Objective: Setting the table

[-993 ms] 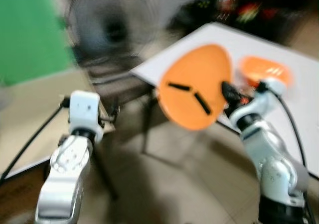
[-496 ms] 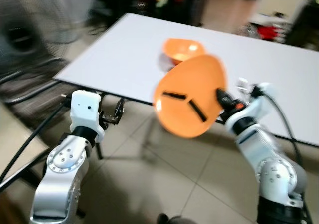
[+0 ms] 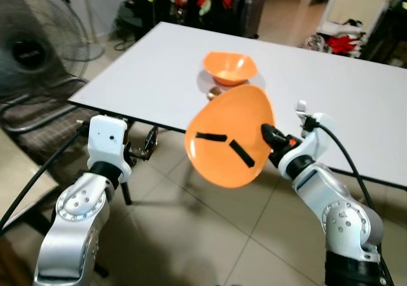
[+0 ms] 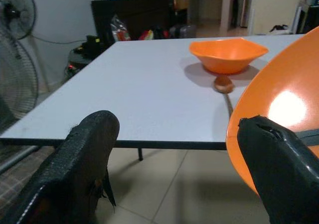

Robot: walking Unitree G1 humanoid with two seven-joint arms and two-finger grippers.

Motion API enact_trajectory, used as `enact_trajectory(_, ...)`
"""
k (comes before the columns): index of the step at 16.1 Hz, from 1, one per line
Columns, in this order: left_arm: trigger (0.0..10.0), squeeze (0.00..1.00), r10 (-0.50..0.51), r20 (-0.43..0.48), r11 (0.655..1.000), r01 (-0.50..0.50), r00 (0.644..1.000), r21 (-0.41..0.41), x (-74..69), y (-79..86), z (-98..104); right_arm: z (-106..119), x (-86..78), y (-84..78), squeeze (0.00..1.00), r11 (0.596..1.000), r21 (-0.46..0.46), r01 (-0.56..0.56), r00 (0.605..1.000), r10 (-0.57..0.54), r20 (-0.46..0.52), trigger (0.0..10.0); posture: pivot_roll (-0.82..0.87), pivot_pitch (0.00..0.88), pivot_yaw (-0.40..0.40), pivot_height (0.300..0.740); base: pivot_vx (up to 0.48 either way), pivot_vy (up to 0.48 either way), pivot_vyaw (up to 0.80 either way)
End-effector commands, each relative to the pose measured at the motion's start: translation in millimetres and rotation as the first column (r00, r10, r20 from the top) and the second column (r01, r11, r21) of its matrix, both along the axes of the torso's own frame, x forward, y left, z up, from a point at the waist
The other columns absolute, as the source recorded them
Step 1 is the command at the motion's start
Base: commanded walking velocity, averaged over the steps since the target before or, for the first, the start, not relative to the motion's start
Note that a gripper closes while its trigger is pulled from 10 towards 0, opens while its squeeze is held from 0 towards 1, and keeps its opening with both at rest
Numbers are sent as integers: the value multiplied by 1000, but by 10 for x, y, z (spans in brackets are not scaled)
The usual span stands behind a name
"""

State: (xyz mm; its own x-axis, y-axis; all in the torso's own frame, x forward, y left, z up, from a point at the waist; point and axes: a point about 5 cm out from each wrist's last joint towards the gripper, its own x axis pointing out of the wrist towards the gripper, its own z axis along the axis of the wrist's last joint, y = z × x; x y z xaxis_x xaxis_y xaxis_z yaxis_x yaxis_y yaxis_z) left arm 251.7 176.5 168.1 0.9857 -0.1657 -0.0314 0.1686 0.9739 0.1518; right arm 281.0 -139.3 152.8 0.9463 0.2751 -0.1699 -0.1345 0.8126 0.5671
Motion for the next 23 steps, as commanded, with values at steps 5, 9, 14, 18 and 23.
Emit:
enact_trajectory(5, 10000, 0, -13, -3, 1000, 13, 1000, -5, -13, -5, 4, 85, 52, 36, 0, 998, -14, -53, 998, 53, 34, 10000, -3, 0, -65, 740, 288, 0, -241)
enact_trajectory(9, 10000, 0, -10, -5, 1000, 10, 1000, 1, -24, 19, 2, 51, 43, 59, 0, 998, -20, -66, 998, 66, 18, 10000, 1, 0, -70, 740, 295, 0, 0)
enact_trajectory(14, 10000, 0, -22, -18, 1000, 22, 1000, 12, -42, 46, -15, -6, -36, 70, 0, 996, 14, -91, 996, 91, -13, 10000, -7, 0, -61, 740, 295, 0, 0)
enact_trajectory(18, 10000, 0, -35, -18, 999, 35, 999, 16, -3, 38, -10, 4, -36, 15, 0, 997, 26, -66, 998, 66, -14, 10000, -15, 0, -50, 740, 295, 0, 0)
enact_trajectory(23, 10000, 0, -41, -16, 999, 41, 999, 11, 3, 27, -7, 2, -35, -3, 0, 997, 35, -64, 998, 65, -22, 10000, -13, 0, -51, 740, 296, 0, -480)
